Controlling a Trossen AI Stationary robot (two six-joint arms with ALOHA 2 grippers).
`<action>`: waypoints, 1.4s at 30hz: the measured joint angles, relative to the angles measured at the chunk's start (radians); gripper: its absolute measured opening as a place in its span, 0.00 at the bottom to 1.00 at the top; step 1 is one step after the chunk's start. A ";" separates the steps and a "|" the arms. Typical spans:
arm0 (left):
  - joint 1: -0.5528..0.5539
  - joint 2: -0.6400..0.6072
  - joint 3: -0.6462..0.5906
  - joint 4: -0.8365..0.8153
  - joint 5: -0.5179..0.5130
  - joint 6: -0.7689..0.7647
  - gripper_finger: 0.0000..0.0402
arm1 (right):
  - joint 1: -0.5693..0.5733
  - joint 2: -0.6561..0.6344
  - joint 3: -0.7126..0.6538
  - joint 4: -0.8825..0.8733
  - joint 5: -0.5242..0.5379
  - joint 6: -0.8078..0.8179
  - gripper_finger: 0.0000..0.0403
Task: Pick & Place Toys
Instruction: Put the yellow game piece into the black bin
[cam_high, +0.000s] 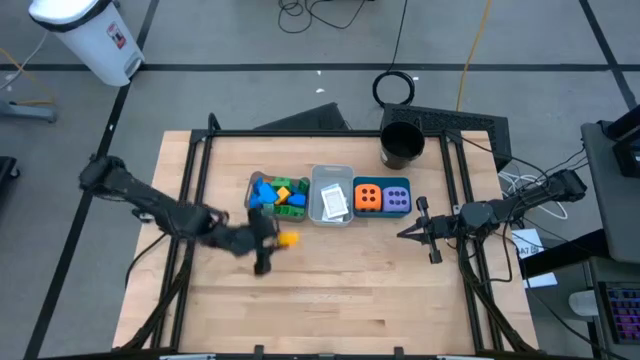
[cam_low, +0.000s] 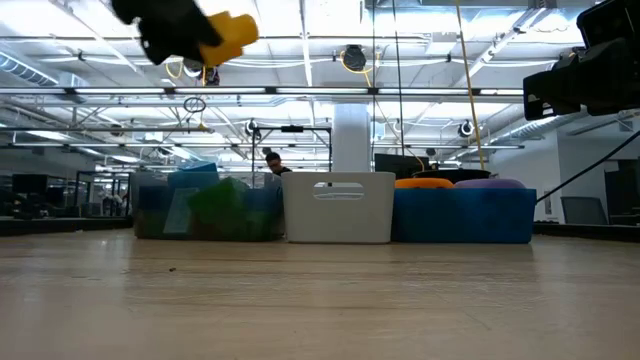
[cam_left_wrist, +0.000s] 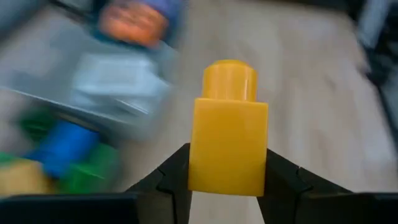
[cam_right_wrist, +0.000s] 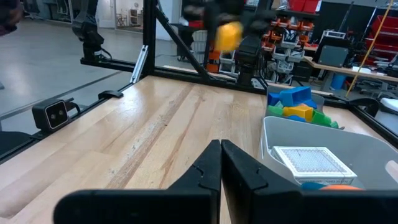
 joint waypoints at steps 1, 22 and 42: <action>0.029 -0.023 0.000 0.000 -0.031 0.011 0.35 | 0.000 0.000 0.000 0.000 0.000 0.000 0.01; 0.557 0.169 0.000 0.005 0.058 -0.098 0.33 | 0.000 0.000 0.000 0.000 0.000 0.000 0.01; 0.580 0.291 0.002 0.004 0.094 -0.139 0.51 | 0.000 0.000 0.000 0.000 -0.003 0.000 0.01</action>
